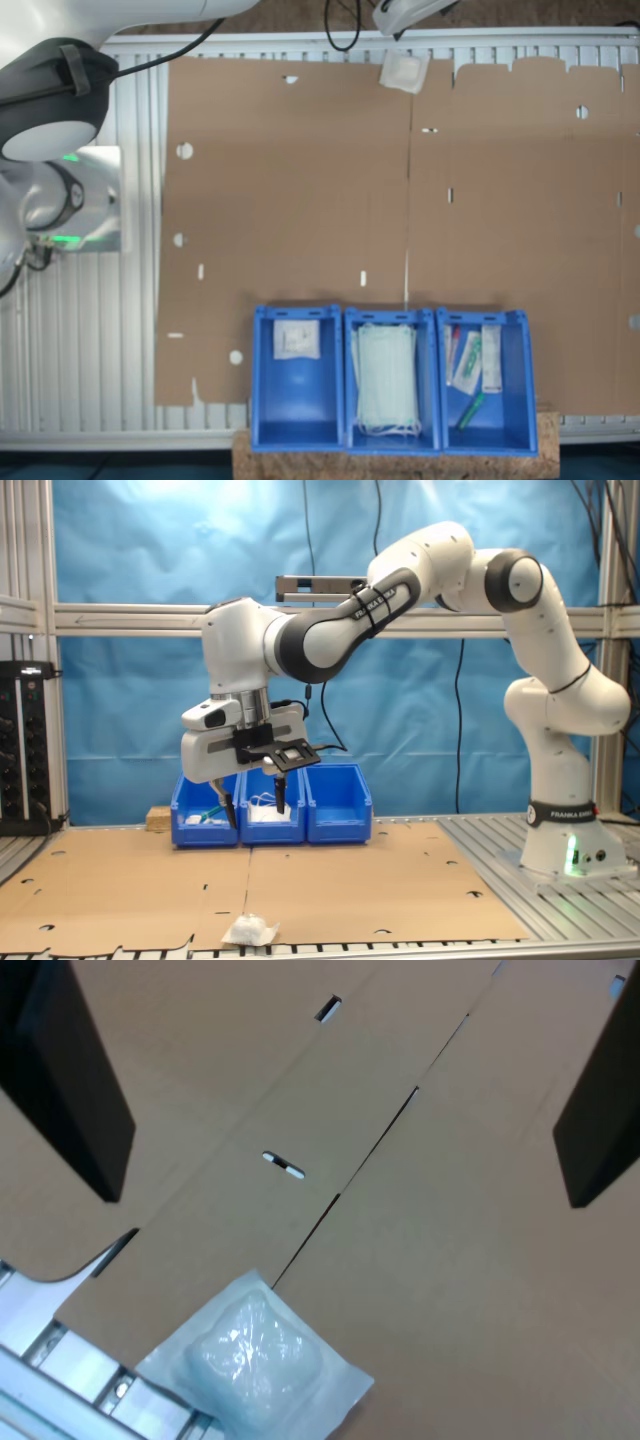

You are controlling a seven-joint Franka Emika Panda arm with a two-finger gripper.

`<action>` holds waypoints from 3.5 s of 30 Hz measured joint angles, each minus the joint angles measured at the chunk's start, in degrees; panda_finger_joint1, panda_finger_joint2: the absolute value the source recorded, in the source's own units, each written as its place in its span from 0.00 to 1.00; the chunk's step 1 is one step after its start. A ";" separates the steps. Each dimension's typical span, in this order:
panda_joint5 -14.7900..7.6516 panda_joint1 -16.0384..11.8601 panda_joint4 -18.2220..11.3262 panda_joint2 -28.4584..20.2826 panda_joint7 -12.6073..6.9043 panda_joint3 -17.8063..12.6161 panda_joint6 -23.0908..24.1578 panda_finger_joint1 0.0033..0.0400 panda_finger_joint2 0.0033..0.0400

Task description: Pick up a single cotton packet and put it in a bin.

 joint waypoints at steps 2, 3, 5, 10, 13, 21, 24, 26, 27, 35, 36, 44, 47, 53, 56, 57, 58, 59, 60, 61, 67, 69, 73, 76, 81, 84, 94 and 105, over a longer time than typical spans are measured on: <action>0.00 1.49 0.46 0.88 0.57 -1.97 0.09 1.00 1.00; 0.00 2.28 0.64 1.29 0.94 -2.97 0.14 1.00 1.00; 0.01 3.91 0.90 2.04 1.58 -5.01 0.26 1.00 1.00; 0.04 8.06 1.31 3.63 3.65 -9.85 0.57 1.00 1.00; 0.37 10.45 1.43 4.48 5.21 -12.43 0.75 1.00 1.00; 4.07 15.39 2.33 7.12 9.20 -17.74 0.96 1.00 1.00; 6.23 16.90 3.12 8.91 10.87 -19.90 1.04 1.00 1.00; 7.25 17.40 3.59 9.91 11.52 -20.83 1.07 1.00 1.00; 7.82 17.58 3.76 10.43 11.87 -21.27 1.10 1.00 1.00; 13.16 18.10 4.43 14.39 14.15 -23.55 2.07 1.00 1.00; 13.71 18.12 4.44 14.87 14.43 -23.75 2.32 1.00 1.00; 16.77 18.17 4.45 17.99 15.87 -24.65 4.14 1.00 1.00; 17.83 18.18 4.45 19.01 16.44 -24.82 4.63 1.00 1.00; 19.29 18.23 4.44 20.34 17.40 -24.93 5.52 1.00 1.00; 19.97 18.36 4.43 20.70 17.93 -24.98 5.85 1.00 1.00; 20.14 18.41 4.43 20.76 17.98 -25.00 5.93 1.00 1.00; 20.35 18.46 4.43 20.80 18.03 -25.01 6.02 1.00 1.00; 20.57 18.52 4.43 20.84 18.08 -25.03 6.11 1.00 1.00; 20.80 18.60 4.43 20.88 18.13 -25.06 6.20 1.00 1.00; 21.03 18.69 4.43 20.92 18.19 -25.09 6.30 1.00 1.00; 22.15 19.27 4.43 21.25 18.78 -25.17 6.69 1.00 1.00; 22.50 19.45 4.43 21.40 18.98 -25.17 6.76 1.00 1.00; 23.16 19.75 4.43 21.78 19.16 -25.17 6.87 1.00 1.00; 23.58 19.84 4.43 22.12 19.25 -25.17 6.97 1.00 1.00; 24.06 19.84 4.43 22.84 19.48 -25.19 7.18 1.00 1.00; 24.17 19.84 4.43 23.24 19.72 -25.19 7.29 1.00 1.00; 24.32 19.83 4.43 23.94 20.14 -25.19 7.60 1.00 1.00; 24.37 19.77 4.43 24.34 20.16 -25.19 7.69 1.00 1.00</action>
